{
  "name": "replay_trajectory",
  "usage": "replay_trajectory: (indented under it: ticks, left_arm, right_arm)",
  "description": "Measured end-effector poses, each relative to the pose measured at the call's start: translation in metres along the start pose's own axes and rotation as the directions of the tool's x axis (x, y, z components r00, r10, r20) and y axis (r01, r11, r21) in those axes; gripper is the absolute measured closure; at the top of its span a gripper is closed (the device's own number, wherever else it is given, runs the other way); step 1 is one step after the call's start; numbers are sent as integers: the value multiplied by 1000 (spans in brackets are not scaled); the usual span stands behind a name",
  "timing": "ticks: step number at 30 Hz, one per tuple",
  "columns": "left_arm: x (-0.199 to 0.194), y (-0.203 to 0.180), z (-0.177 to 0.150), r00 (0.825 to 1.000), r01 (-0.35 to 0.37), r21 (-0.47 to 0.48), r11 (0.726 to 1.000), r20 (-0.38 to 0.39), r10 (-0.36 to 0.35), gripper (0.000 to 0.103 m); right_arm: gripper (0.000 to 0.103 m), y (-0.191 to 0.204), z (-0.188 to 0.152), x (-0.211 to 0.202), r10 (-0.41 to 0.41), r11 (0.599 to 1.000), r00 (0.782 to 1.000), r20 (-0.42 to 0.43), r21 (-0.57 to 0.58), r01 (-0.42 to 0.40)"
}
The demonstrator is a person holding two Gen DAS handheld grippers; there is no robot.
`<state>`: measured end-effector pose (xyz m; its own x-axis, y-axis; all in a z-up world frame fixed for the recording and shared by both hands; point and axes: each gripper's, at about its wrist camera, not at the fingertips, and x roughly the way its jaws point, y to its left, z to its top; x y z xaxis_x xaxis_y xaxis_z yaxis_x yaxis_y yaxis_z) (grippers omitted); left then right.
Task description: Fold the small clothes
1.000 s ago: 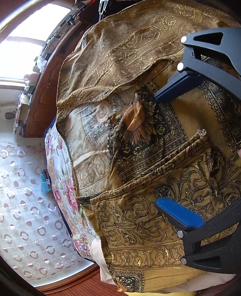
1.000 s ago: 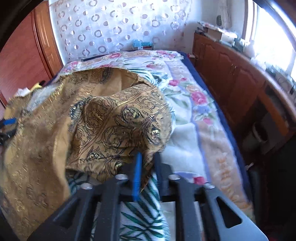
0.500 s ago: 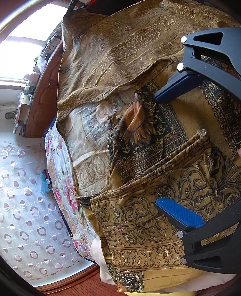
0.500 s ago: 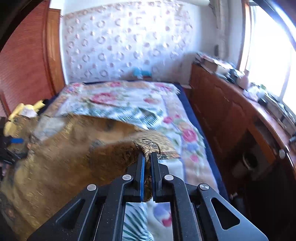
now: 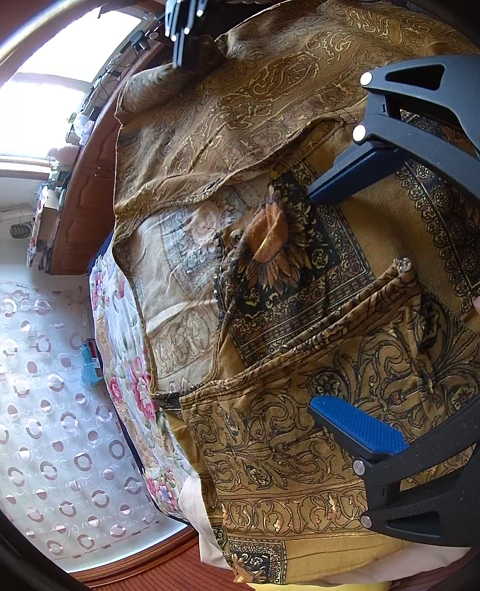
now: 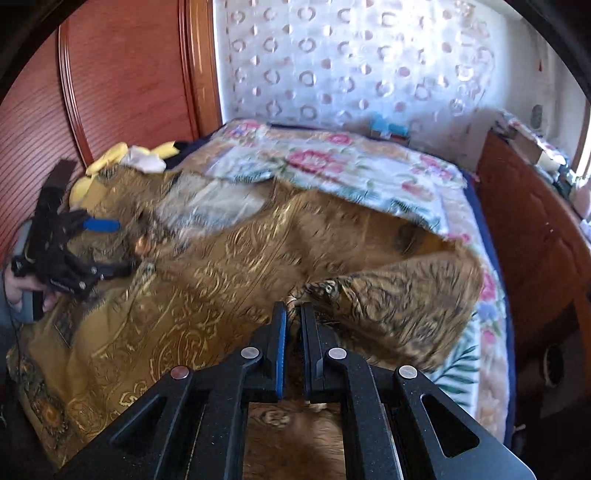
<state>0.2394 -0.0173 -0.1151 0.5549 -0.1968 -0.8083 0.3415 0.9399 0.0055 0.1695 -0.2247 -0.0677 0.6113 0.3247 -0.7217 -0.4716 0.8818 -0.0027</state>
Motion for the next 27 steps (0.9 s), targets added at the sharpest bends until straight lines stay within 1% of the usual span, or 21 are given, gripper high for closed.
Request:
replay_trajectory:
  ticks: [1,3,4,5,6,9,10,12,15,16,18,20,23,25,27]
  left_arm:
    - [0,0,0,1000,0,0,1000,0,0,0]
    - [0,0,0,1000,0,0,1000,0,0,0]
    - [0,0,0,1000,0,0,1000,0,0,0]
    - [0,0,0,1000,0,0,1000,0,0,0]
    - [0,0,0,1000,0,0,1000,0,0,0]
    - [0,0,0,1000,0,0,1000,0,0,0]
    - [0,0,0,1000,0,0,1000,0,0,0]
    - [0,0,0,1000,0,0,1000,0,0,0]
    - [0,0,0,1000,0,0,1000,0,0,0]
    - [0,0,0,1000,0,0,1000,0,0,0]
    - [0,0,0,1000,-1,0,1000,0,1,0]
    - [0,0,0,1000,-1,0,1000,0,1,0]
    - [0,0,0,1000,-1,0,1000,0,1,0]
    - [0,0,0,1000,-1,0,1000,0,1,0]
    - [0,0,0,1000,-1,0,1000,0,1,0]
  right_arm:
    - [97,1,-3,4,4,1000,1000,-10,9,-4]
    - [89,0,-5,9,12,999,1000,-25,35,-11]
    - [89,-2,-7,10,38,998,999,-29,59,-36]
    - [89,-3,-2,16,53,996,998,-33,72,-50]
    - [89,-4,3,18,56,996,998,-36,76,-53]
    - [88,-5,1,15,54,995,998,-29,84,-51]
    - [82,-8,2,9,51,995,998,-23,92,-48]
    - [73,-14,3,-4,32,994,999,2,103,-32]
    - [71,-21,5,-26,-2,993,999,52,114,-4]
    - [66,-26,7,-33,-23,993,997,68,118,14]
    - [58,-32,0,-44,-62,990,994,85,128,51]
    - [57,-48,0,-46,-97,984,992,80,156,84]
    - [57,-64,-5,-37,-137,975,989,51,185,126]
    - [57,-68,-7,-22,-118,968,993,11,226,112]
    - [57,-71,-7,-13,-86,964,996,-4,253,84]
